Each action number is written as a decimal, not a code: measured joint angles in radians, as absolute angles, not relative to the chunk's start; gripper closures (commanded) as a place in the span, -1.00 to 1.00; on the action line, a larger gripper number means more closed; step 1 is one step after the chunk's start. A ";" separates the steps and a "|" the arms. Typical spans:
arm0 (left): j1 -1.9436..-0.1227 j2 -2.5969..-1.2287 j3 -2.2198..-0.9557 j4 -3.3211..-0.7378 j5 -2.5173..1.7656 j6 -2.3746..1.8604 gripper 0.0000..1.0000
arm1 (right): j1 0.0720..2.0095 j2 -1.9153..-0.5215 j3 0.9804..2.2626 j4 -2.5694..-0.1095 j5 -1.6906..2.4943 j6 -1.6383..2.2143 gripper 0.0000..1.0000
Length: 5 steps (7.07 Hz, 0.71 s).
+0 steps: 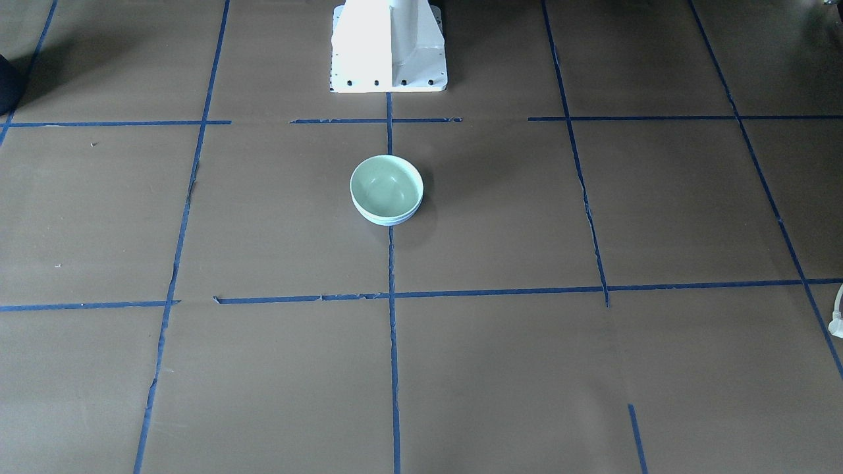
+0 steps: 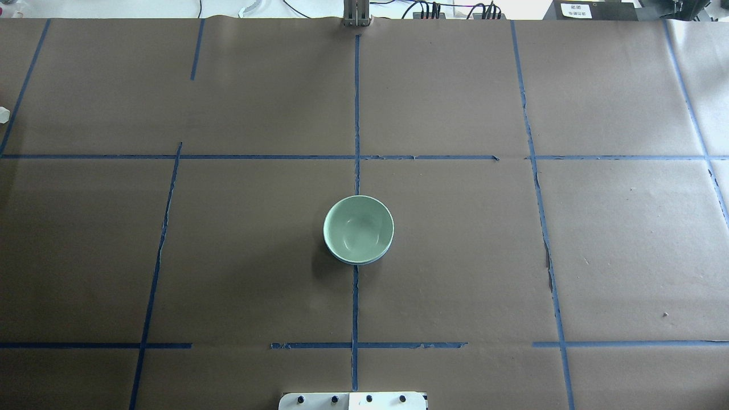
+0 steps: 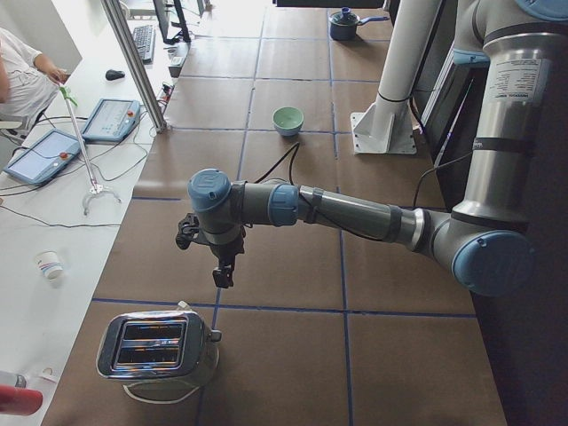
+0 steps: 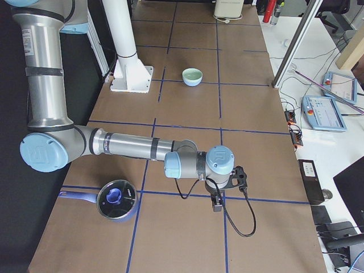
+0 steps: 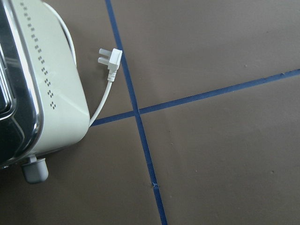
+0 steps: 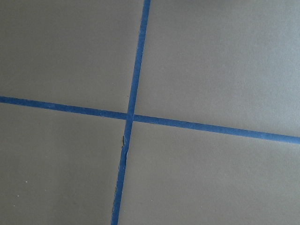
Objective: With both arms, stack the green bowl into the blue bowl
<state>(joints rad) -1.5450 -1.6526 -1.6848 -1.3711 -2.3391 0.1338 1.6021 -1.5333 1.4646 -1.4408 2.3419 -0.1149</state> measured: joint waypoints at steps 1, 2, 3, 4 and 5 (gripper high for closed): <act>-1.544 -1.645 -1.684 -1.365 -2.342 0.129 -1.00 | 1.592 -1.535 1.465 -1.441 2.340 -0.111 -1.00; -1.541 -1.631 -1.683 -1.368 -2.343 0.127 -1.00 | 1.582 -1.536 1.469 -1.442 2.343 -0.105 -1.00; -1.537 -1.613 -1.683 -1.384 -2.344 0.127 -1.00 | 1.576 -1.537 1.474 -1.444 2.347 -0.101 -1.00; -1.535 -1.603 -1.682 -1.404 -2.345 0.126 -1.00 | 1.572 -1.539 1.477 -1.446 2.348 -0.099 -1.00; -1.534 -1.599 -1.682 -1.415 -2.346 0.127 -1.00 | 1.563 -1.539 1.479 -1.448 2.351 -0.097 -1.00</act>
